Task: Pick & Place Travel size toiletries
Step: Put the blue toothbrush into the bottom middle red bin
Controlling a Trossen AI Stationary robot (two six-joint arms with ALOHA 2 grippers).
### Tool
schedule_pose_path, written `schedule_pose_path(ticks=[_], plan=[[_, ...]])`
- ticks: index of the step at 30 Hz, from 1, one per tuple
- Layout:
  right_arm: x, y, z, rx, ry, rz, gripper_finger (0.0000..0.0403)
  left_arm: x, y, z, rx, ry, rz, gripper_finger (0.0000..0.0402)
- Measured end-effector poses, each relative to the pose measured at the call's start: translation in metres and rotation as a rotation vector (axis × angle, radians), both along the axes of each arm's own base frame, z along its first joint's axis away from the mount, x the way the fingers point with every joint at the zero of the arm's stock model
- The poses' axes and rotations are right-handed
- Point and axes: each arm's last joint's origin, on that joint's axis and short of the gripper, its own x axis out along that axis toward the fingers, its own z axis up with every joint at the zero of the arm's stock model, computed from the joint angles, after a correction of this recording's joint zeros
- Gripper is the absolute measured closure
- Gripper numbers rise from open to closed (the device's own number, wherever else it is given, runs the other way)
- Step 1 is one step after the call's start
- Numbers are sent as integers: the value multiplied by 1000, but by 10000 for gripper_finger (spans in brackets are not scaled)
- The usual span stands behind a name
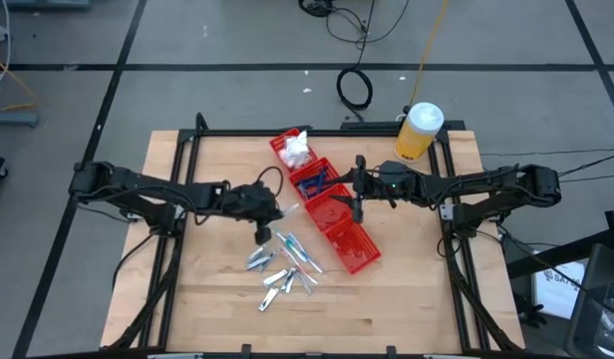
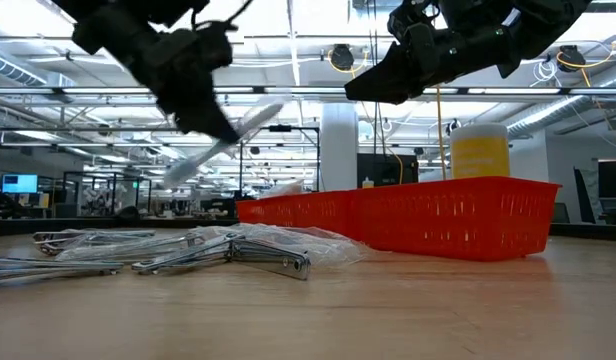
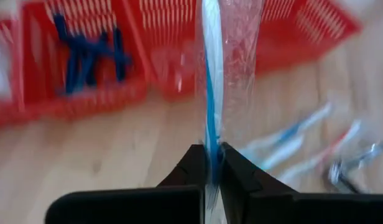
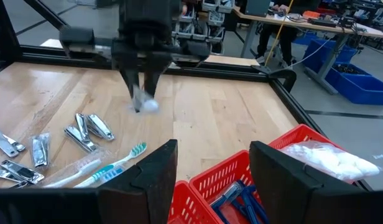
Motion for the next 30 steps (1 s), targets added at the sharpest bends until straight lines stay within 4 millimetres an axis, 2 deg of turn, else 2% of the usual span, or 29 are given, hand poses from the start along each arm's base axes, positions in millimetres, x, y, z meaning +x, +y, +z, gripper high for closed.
schedule_pose_path(ticks=[6, 11, 17, 24, 30], plan=[[0, 0, 0, 0, 0, 0, 216, 15, 3, 11, 100, -183, 18, 393], [0, 0, 0, 0, 1, 0, 216, 18, 3, 16, 176, -240, -26, 395], [0, 0, 0, -1, -1, 0, 216, 31, 6, 27, 204, -427, -18, 389], [1, 0, 3, -5, -27, 1, 216, 53, 10, 5, 196, -472, -7, 389], [2, 0, 9, -15, -90, 1, 216, 64, 12, -4, 207, -513, -4, 396]])
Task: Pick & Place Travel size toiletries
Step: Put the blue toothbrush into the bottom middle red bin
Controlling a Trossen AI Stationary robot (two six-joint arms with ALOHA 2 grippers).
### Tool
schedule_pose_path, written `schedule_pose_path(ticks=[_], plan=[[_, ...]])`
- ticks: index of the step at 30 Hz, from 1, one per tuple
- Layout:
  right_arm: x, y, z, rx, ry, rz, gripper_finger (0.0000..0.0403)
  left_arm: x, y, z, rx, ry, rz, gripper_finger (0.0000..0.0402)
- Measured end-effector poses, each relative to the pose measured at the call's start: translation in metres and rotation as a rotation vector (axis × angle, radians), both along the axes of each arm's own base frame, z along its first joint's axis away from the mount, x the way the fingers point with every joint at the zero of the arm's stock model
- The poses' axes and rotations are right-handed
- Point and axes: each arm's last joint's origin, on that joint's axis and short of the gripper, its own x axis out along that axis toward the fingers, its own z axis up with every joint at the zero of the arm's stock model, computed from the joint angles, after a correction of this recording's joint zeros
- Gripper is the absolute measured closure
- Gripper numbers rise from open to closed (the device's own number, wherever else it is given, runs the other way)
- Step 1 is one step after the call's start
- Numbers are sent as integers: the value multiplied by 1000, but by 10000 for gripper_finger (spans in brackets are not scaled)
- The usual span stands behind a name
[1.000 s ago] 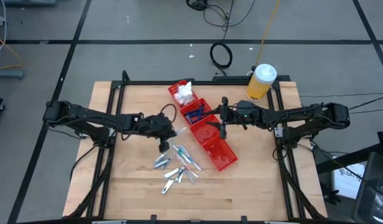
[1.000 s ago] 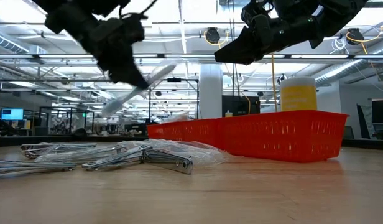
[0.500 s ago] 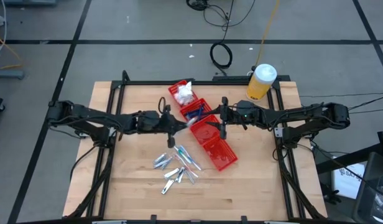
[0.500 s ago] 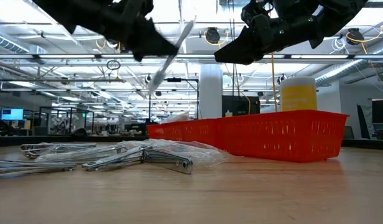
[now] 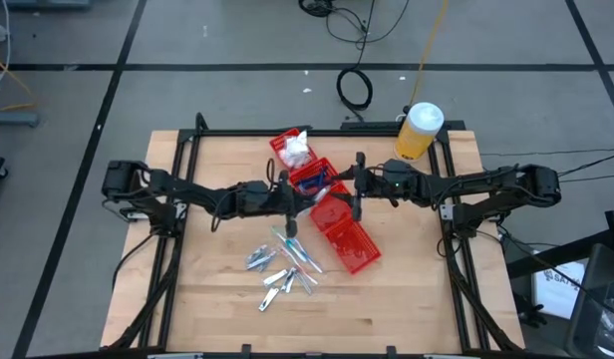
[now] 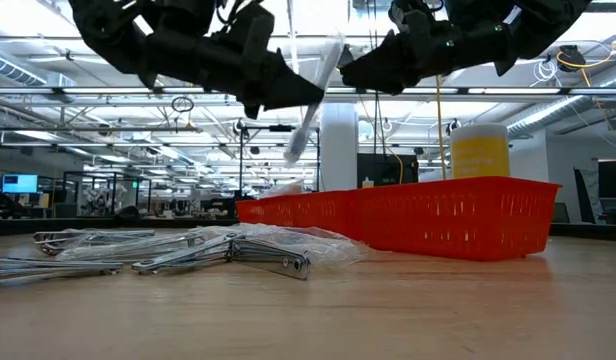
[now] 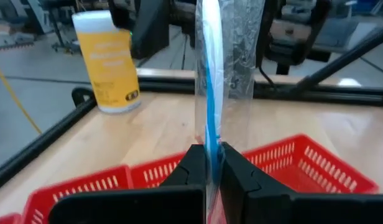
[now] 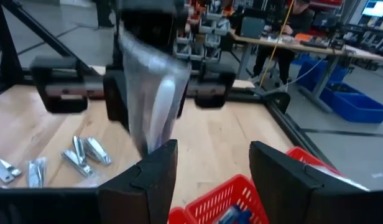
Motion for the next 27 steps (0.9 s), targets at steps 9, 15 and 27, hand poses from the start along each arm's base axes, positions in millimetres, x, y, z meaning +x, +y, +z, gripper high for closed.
schedule_pose_path(ticks=[9, 15, 27], plan=[[0, 0, 2, 57, -26, -6, 216, 17, 8, -10, -7, 11, 25, 396], [0, 0, 2, 176, -38, -19, 216, 29, 8, -12, -14, 12, -5, 384], [0, 0, 1, 179, -34, -21, 216, 35, 8, -20, -84, 53, -2, 324]])
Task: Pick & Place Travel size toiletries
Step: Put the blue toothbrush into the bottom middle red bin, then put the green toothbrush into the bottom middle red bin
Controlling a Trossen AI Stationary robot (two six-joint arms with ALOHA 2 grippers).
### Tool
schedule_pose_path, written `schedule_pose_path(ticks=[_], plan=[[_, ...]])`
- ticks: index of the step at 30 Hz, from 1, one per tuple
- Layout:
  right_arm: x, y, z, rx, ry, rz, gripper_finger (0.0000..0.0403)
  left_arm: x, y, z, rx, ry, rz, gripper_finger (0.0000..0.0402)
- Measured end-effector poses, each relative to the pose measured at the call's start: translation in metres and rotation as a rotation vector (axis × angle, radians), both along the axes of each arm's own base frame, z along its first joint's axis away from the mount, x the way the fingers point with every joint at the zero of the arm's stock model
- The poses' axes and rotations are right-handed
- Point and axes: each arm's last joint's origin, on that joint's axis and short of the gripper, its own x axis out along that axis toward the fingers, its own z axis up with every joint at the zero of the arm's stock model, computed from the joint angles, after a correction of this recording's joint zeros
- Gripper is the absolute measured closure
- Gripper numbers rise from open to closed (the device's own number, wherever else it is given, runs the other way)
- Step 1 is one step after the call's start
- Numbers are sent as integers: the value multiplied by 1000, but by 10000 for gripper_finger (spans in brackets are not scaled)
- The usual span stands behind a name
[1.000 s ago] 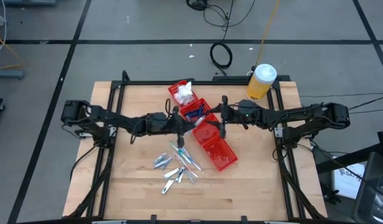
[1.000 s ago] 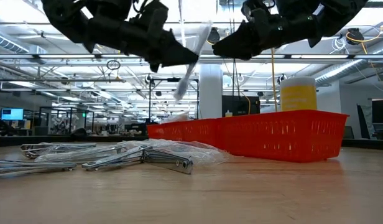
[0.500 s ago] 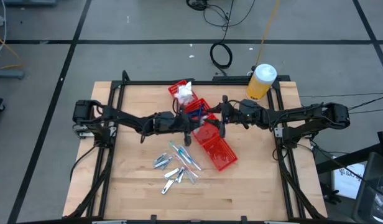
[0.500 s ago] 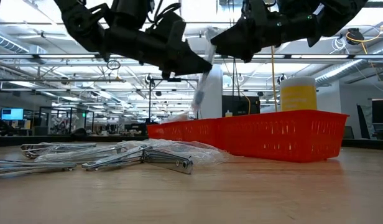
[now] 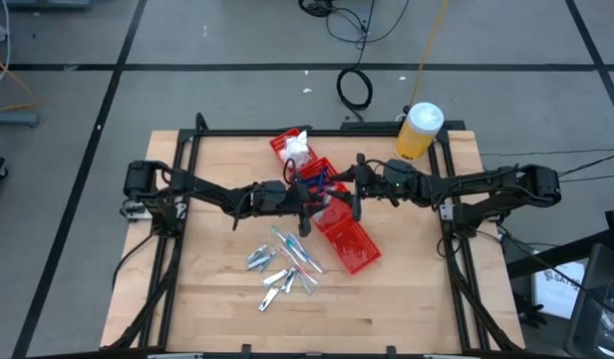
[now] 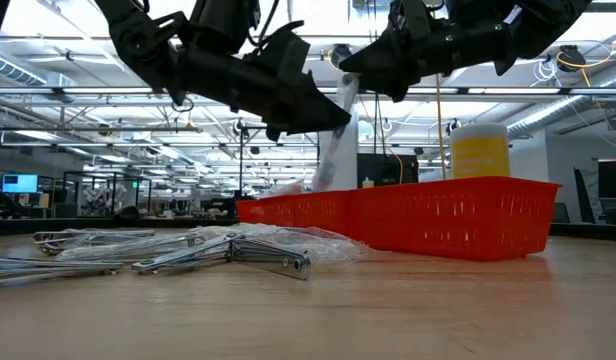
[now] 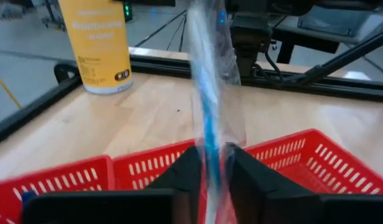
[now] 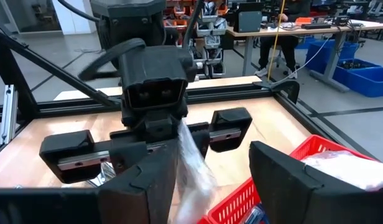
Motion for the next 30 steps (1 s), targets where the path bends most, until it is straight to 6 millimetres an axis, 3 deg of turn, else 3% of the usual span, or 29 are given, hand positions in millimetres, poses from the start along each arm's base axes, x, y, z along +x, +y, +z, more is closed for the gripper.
schedule_pose_path(ticks=[9, 14, 20, 25, 30], plan=[[0, 0, 0, 0, 0, 0, 216, -1, 1, -4, -28, 42, 41, 201], [0, 0, 2, -5, -15, 0, 215, -1, 1, -5, -7, 48, 39, 156], [1, 0, 8, -16, -78, -1, 216, -2, 1, -5, 3, 50, 37, 134], [1, 0, 11, -22, -114, -1, 216, -2, 1, -4, 42, 60, 26, 138], [1, 0, 10, -20, -102, 1, 216, -15, -4, 11, 61, 141, -33, 149]])
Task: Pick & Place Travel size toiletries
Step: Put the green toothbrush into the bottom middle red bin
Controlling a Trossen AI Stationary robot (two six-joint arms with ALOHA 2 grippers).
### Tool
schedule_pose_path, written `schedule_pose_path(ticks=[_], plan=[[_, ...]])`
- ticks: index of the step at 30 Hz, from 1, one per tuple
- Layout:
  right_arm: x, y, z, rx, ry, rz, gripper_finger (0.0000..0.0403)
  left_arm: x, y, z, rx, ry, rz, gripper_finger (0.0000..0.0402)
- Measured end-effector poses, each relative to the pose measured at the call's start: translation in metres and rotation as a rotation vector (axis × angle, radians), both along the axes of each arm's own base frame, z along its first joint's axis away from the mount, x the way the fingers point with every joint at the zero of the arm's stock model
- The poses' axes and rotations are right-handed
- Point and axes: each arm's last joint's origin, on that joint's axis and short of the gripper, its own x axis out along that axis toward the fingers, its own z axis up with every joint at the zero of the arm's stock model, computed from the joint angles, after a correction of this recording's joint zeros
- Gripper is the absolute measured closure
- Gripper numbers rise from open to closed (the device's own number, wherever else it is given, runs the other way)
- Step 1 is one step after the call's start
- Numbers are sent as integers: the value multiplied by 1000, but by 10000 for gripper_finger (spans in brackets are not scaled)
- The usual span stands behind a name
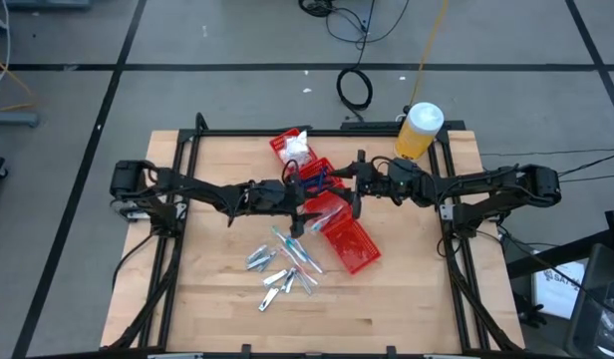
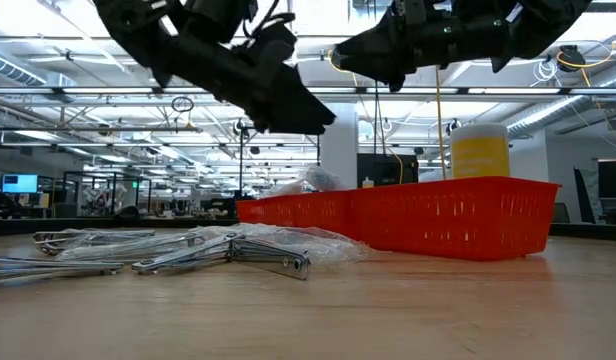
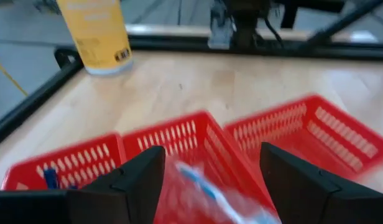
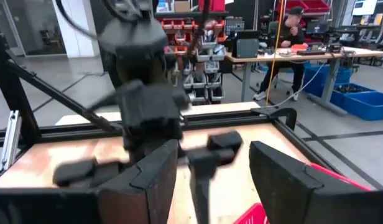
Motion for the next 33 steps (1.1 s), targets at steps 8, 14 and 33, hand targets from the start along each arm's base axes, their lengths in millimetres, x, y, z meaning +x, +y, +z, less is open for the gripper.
schedule_pose_path(ticks=[8, 14, 33], plan=[[1, 5, -15, 62, 124, 168, 216, -29, -11, 7, -78, 247, -11, 164], [1, 5, -14, 61, 120, 154, 216, -58, -30, -15, -163, 631, -156, 186], [1, 5, -15, 56, 126, 155, 216, -54, -22, -62, 61, 792, -231, 262]])
